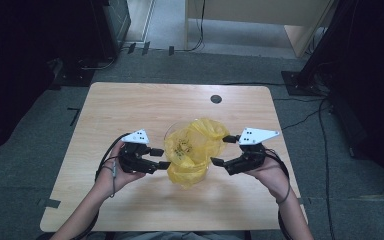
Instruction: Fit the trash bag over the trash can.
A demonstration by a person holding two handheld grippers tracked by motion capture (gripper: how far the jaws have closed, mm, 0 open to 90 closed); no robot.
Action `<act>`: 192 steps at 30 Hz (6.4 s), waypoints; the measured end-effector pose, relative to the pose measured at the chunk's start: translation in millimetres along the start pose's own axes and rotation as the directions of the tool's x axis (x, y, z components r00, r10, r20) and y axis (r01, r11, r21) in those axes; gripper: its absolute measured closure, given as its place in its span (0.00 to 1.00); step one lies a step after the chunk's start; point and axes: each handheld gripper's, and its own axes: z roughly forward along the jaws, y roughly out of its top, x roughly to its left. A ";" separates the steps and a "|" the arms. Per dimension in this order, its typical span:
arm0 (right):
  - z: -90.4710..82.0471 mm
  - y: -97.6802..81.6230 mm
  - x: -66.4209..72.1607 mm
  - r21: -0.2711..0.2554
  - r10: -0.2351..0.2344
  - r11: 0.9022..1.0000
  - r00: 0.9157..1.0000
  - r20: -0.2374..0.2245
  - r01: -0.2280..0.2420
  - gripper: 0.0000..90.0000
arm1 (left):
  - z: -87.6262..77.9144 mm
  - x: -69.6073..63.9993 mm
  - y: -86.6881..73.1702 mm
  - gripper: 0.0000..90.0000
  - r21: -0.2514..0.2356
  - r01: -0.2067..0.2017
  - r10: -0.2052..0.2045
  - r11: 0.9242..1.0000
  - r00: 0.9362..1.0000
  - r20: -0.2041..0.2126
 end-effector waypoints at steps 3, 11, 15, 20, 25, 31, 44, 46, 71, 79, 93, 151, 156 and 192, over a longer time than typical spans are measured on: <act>1.5 -4.4 -2.4 0.013 0.007 1.000 1.000 0.007 -0.007 0.17 | 0.3 0.1 0.3 0.44 -0.004 0.007 -0.007 1.000 1.000 -0.004; 7.8 -14.3 -6.1 0.035 0.040 0.999 0.999 -0.034 -0.039 0.17 | 1.7 2.5 -0.4 0.43 -0.020 0.028 -0.029 0.999 1.000 -0.005; 14.9 -21.6 -6.1 0.105 0.032 0.994 0.999 -0.031 -0.028 0.17 | 2.5 3.3 -0.7 0.41 -0.019 0.033 -0.033 0.999 0.999 -0.005; 9.5 -19.3 -8.2 0.072 0.037 0.997 0.999 -0.039 -0.034 0.17 | -4.3 3.8 2.4 0.41 -0.036 0.032 -0.032 0.999 0.999 -0.003; -4.6 -15.0 -14.1 0.007 0.066 0.998 0.998 -0.013 -0.066 0.18 | -14.6 5.4 5.4 0.42 -0.060 0.026 -0.026 0.998 1.000 0.001; -17.2 -4.3 -14.3 -0.052 0.054 0.997 0.998 0.013 -0.054 0.30 | -26.1 7.4 14.8 0.44 -0.104 0.016 -0.017 0.994 1.000 -0.004; -32.0 27.4 2.5 -0.111 -0.021 0.993 1.000 0.020 0.023 0.44 | -43.3 4.2 44.5 0.53 -0.191 -0.076 0.076 0.979 0.997 -0.006; -29.0 30.5 3.9 -0.111 -0.036 0.993 0.999 0.014 0.037 0.44 | -42.7 3.2 50.1 0.53 -0.195 -0.090 0.091 0.977 0.996 -0.006; 34.8 52.1 -26.9 -0.043 -0.143 0.988 0.988 0.054 0.145 0.36 | 10.4 12.7 84.1 0.53 -0.150 -0.197 0.199 0.969 0.980 -0.003; 48.6 44.3 -38.8 -0.009 -0.100 0.995 0.993 0.066 0.100 0.33 | 16.6 27.3 78.7 0.50 -0.149 -0.152 0.151 0.977 0.988 -0.021; 61.5 35.6 -52.3 0.053 -0.016 0.998 0.999 0.046 0.013 0.30 | 21.9 40.8 81.7 0.49 -0.161 -0.111 0.106 0.981 0.994 -0.038; 53.6 38.1 -86.8 -0.046 0.206 0.979 0.962 0.177 -0.201 0.93 | 14.7 37.2 75.2 0.63 -0.127 -0.108 0.105 0.986 0.994 -0.030; 62.8 33.1 -90.9 0.043 0.328 0.939 0.926 0.185 -0.341 0.99 | 9.9 39.8 72.4 0.61 -0.144 -0.106 0.100 0.984 0.994 -0.045; 70.1 -23.5 -71.3 0.060 0.270 0.957 0.945 0.184 -0.285 0.94 | 3.6 46.5 68.2 0.97 -0.146 -0.011 0.008 0.989 1.000 -0.020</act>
